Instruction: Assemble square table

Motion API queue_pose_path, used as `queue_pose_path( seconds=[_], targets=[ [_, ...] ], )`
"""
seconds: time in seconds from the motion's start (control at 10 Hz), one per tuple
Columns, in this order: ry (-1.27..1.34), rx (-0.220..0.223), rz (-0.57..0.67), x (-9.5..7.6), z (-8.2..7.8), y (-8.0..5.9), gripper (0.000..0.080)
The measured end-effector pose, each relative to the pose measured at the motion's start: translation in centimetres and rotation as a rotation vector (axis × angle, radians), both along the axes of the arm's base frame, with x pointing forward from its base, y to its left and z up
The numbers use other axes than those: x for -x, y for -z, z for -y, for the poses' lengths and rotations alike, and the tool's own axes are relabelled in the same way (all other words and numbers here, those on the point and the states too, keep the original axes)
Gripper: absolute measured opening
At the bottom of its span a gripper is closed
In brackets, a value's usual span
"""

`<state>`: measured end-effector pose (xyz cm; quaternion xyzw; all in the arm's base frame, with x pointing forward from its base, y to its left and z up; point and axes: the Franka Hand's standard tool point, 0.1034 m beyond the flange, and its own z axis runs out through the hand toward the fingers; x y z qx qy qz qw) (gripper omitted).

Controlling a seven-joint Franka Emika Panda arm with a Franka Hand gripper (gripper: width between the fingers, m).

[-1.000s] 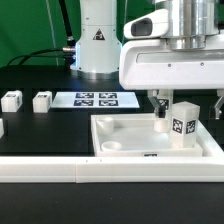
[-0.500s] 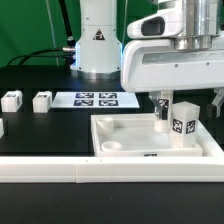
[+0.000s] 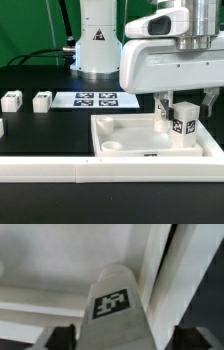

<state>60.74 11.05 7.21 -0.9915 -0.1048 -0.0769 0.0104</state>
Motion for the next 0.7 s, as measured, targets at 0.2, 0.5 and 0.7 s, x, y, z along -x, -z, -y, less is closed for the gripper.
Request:
queue_pose_path(
  seconds=[0.2, 0.5, 0.7],
  targets=[
    [0.000, 0.000, 0.000, 0.00, 0.02, 0.00, 0.0290],
    [0.027, -0.005, -0.001, -0.02, 0.09, 0.00, 0.0290],
    [0.206, -0.037, -0.003, -0.07, 0.22, 0.00, 0.0290]
  ],
)
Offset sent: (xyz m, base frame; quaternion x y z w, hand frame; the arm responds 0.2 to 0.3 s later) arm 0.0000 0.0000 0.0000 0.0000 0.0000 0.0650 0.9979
